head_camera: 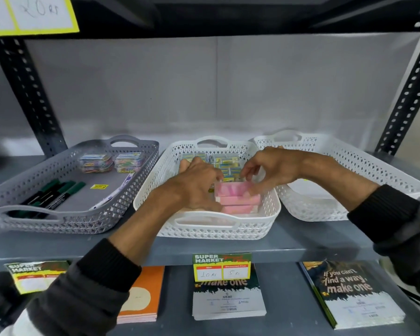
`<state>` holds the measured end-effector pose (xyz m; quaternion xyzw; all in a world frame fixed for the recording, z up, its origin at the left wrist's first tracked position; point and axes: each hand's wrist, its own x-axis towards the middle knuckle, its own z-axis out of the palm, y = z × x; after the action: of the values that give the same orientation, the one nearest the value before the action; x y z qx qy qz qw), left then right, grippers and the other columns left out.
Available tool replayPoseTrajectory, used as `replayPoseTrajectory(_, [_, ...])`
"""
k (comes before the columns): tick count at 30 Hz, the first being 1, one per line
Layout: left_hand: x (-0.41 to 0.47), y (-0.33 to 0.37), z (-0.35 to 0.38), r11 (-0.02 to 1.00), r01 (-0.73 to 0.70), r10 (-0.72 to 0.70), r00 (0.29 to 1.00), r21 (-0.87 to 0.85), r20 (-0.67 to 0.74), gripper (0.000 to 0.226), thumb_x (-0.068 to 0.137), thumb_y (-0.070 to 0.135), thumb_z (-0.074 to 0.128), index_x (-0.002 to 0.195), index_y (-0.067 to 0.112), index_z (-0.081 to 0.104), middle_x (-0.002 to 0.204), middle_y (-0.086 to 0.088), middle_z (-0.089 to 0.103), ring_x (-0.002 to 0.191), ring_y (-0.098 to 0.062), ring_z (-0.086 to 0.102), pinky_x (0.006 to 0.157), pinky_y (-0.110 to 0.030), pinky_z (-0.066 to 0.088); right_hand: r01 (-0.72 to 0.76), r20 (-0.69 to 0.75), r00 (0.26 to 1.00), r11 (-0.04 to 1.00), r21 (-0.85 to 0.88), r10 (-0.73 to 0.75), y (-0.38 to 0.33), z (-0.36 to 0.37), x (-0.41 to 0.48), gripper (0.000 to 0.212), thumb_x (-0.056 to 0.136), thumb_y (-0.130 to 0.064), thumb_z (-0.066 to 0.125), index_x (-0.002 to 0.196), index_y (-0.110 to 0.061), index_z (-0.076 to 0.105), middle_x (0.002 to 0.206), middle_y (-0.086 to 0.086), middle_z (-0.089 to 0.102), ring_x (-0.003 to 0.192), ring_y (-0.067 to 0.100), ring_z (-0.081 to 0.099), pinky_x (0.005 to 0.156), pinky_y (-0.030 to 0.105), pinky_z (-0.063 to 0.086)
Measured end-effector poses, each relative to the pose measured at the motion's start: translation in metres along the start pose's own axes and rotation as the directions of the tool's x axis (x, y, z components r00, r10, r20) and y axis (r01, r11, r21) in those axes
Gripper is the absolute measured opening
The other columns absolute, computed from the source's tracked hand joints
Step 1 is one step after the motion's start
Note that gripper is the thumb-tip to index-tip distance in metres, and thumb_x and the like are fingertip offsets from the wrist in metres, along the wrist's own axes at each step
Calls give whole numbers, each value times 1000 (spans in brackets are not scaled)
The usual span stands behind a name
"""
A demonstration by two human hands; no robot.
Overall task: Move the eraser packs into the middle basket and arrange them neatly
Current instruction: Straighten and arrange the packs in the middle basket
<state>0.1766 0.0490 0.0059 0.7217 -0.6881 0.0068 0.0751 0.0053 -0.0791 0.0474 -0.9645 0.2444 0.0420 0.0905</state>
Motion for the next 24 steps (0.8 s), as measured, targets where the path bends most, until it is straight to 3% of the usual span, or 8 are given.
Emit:
replayPoseTrajectory(2, [2,-5,-4,1000,-12,13,998,19,-54,76,72,60,73,134,21,51,122,0,54,118,-21,34,92,-39,26,22,-184,983,999,23,-17,8,-5,7,53,74,-59,69,114,-24,70,102,-10,73,95,9,63,91,30,48])
replayPoseTrajectory(4, [8,-9,-9,1000,-2,4,995,13,-104,66,81,56,67,135,22,51,127,1,55,121,-21,33,86,-36,19,0,-283,959,1000,-20,-5,15,-6,17,46,79,-56,68,112,-24,71,102,-8,74,91,8,62,96,38,47])
replayPoseTrajectory(6, [16,-11,-12,999,7,-2,991,35,-133,51,89,47,63,133,22,55,128,0,59,123,-21,33,80,-34,14,-23,-286,958,999,-45,9,18,-6,27,42,80,-49,70,113,-23,70,103,-6,74,96,13,64,100,41,43])
replayPoseTrajectory(12, [44,-15,-13,996,65,-65,998,68,-11,31,97,25,54,127,23,63,125,-3,64,129,-21,33,89,-40,18,-49,-215,976,992,-119,22,17,2,48,48,80,-49,70,122,-25,67,109,-4,74,110,17,60,96,37,36])
replayPoseTrajectory(16, [50,-16,-4,998,60,-61,998,36,17,25,97,20,53,116,19,70,118,-2,67,125,-21,35,102,-46,20,-28,-179,984,992,-126,5,22,10,55,49,78,-54,70,121,-30,68,111,-8,73,102,12,57,89,37,24])
replayPoseTrajectory(20, [53,-21,6,998,51,-50,998,46,-29,23,97,24,53,108,19,73,113,-1,69,121,-18,35,86,-40,15,-30,-211,977,995,-93,10,30,12,55,40,76,-51,73,112,-35,72,105,-15,72,91,5,49,89,38,20])
replayPoseTrajectory(24, [54,-22,9,998,53,-52,998,28,-44,22,96,22,55,108,21,73,111,0,68,123,-19,35,92,-44,19,-40,-226,974,995,-91,18,33,15,55,38,76,-47,74,112,-35,72,90,-18,63,92,6,46,87,37,19])
